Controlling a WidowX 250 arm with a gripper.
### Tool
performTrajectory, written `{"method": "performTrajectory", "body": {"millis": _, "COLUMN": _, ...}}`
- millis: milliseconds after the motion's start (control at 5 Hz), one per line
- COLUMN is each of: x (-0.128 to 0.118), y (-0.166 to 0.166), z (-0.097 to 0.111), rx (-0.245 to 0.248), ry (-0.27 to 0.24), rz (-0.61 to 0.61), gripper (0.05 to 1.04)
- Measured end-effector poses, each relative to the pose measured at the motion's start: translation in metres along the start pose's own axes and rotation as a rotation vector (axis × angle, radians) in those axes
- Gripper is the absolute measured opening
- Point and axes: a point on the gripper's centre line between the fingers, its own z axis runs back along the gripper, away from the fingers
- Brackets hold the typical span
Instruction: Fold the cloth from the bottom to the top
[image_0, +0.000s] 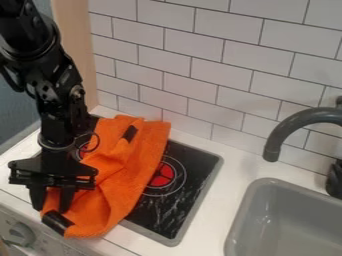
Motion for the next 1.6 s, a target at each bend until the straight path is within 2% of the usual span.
{"method": "performTrajectory", "body": {"millis": 200, "x": 0.000, "y": -0.001, "z": 0.000, "rx": -0.002, "ry": -0.003, "rz": 0.003, "gripper": 0.146}}
{"method": "performTrajectory", "body": {"millis": 400, "x": 0.000, "y": -0.002, "z": 0.000, "rx": -0.008, "ry": -0.002, "rz": -0.003, "gripper": 0.057}}
{"method": "performTrajectory", "body": {"millis": 600, "x": -0.002, "y": -0.005, "z": 0.001, "rx": -0.027, "ry": 0.013, "rz": -0.017, "gripper": 0.050}}
{"method": "performTrajectory", "body": {"millis": 800, "x": -0.004, "y": -0.008, "z": 0.012, "rx": -0.075, "ry": 0.032, "rz": -0.009, "gripper": 0.050}}
{"method": "performTrajectory", "body": {"millis": 1200, "x": 0.017, "y": -0.016, "z": 0.052, "rx": -0.155, "ry": -0.014, "rz": 0.081, "gripper": 0.050}}
{"method": "performTrajectory", "body": {"millis": 1400, "x": 0.029, "y": -0.021, "z": 0.069, "rx": -0.199, "ry": -0.013, "rz": 0.127, "gripper": 0.050}}
{"method": "performTrajectory", "body": {"millis": 1600, "x": 0.049, "y": -0.023, "z": 0.088, "rx": -0.216, "ry": -0.034, "rz": 0.206, "gripper": 0.050}}
